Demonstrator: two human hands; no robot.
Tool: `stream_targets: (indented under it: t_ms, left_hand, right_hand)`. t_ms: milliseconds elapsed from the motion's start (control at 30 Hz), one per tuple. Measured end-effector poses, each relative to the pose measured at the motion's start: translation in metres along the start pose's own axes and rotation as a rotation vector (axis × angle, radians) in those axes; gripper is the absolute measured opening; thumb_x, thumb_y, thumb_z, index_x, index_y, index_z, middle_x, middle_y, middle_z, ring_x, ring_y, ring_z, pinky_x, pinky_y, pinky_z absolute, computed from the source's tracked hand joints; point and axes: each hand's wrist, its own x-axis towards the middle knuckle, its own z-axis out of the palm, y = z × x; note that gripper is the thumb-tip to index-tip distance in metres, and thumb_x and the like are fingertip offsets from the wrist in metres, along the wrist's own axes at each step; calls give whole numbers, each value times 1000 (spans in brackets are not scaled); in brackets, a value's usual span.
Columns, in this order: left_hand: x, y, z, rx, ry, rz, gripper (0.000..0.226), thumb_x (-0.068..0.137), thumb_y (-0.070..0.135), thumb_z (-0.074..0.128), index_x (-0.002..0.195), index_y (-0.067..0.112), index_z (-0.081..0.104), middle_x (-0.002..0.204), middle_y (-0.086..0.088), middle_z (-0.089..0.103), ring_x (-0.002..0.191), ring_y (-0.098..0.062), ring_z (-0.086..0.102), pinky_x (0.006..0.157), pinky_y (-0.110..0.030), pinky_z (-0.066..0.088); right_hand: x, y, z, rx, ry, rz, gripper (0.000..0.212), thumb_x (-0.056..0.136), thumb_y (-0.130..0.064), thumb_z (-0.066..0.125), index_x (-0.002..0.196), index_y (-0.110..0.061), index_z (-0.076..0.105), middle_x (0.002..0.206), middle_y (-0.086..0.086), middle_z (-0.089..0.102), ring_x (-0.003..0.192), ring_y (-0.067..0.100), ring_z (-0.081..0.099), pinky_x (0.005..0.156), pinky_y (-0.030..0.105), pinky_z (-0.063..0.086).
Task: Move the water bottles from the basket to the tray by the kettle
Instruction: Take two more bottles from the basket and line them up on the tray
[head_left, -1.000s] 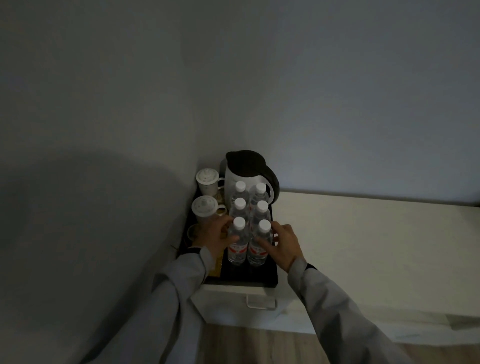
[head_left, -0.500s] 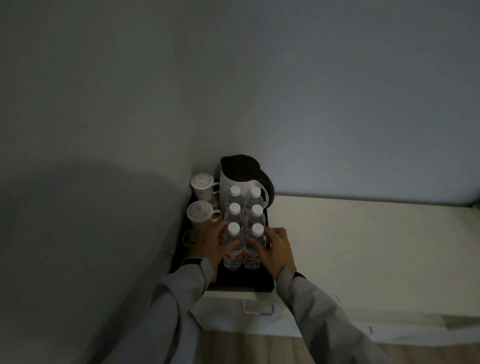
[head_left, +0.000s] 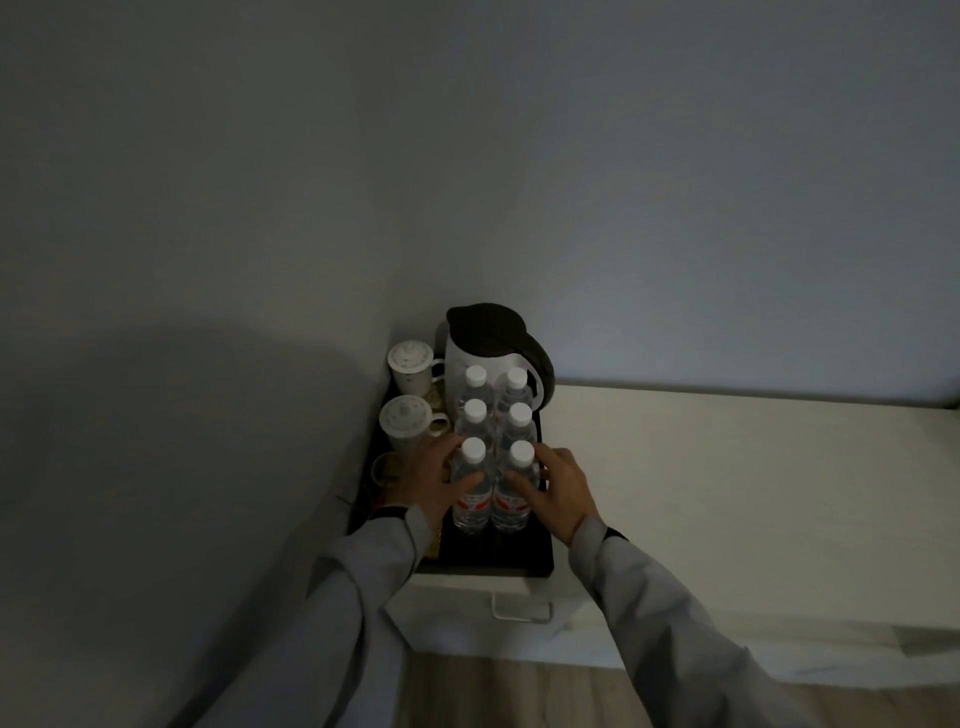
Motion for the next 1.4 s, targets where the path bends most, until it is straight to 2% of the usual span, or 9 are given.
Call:
stream_targets:
  t_ms: [133,267,500,633,800,1033,1133,1300,1400]
  left_hand:
    - [-1,-1,-2,2,-1,-7,47,76,26,80,118,19,60,113,1,57,104,-14,53,86,-29,41]
    - [-3,-1,0,-14,25,1,46,76,26,81,117,19,60,113,3,57,105,-13,53,87,-31,44]
    - [-7,-2,6,34,109,-35,49,75,24,83,117,10,62,117,-17,62,107,-29,57,90,-40,46]
    - [-7,0,5,30,93,-52,48,76,27,81,117,13,62,117,-11,62,108,-28,57,92,-43,48]
    - [-5,1,5,37,77,-92,48,76,27,81,117,13,62,116,-14,61,107,-30,58,90,-46,50]
    - [-6,5,3,6,66,-24,42,75,34,76,112,23,60,105,5,55,99,-23,58,83,-43,52]
    - [-5,3,2,4,40,-45,43,77,30,79,114,19,61,110,1,55,104,-24,57,86,-38,49]
    - [-8,5,2,-13,55,-62,40,78,28,79,113,27,58,114,-2,58,105,-23,57,89,-43,51]
    - [-6,6,2,26,29,-110,45,78,29,78,117,17,60,119,-10,60,108,-26,58,91,-46,51]
  right_hand:
    - [0,0,2,8,23,-5,39,89,-36,68,123,-19,62,109,13,65,107,27,53,77,21,35]
    - [-1,2,3,25,28,-7,39,89,-34,69,123,-19,61,107,13,64,107,28,54,81,25,39]
    - [-2,-1,5,56,41,11,40,87,-33,71,124,-20,61,109,12,58,109,27,53,86,23,40]
    - [0,-2,4,27,4,16,43,89,-36,68,128,-20,58,113,15,59,110,23,48,82,16,34]
    - [1,-1,3,13,-21,40,44,89,-39,67,127,-19,56,111,16,57,108,25,48,82,19,36]
    - [2,-1,2,-21,-37,36,48,91,-37,65,134,-20,54,112,18,57,109,29,48,81,20,34]
    - [1,-2,1,-18,-38,35,47,91,-36,65,134,-20,54,113,17,58,109,28,48,81,20,34]
    - [0,-1,1,-4,-33,53,46,90,-40,65,131,-22,55,113,16,57,110,26,48,84,22,36]
    - [0,0,0,-4,-22,40,47,88,-41,67,129,-22,55,114,13,59,112,25,48,85,25,39]
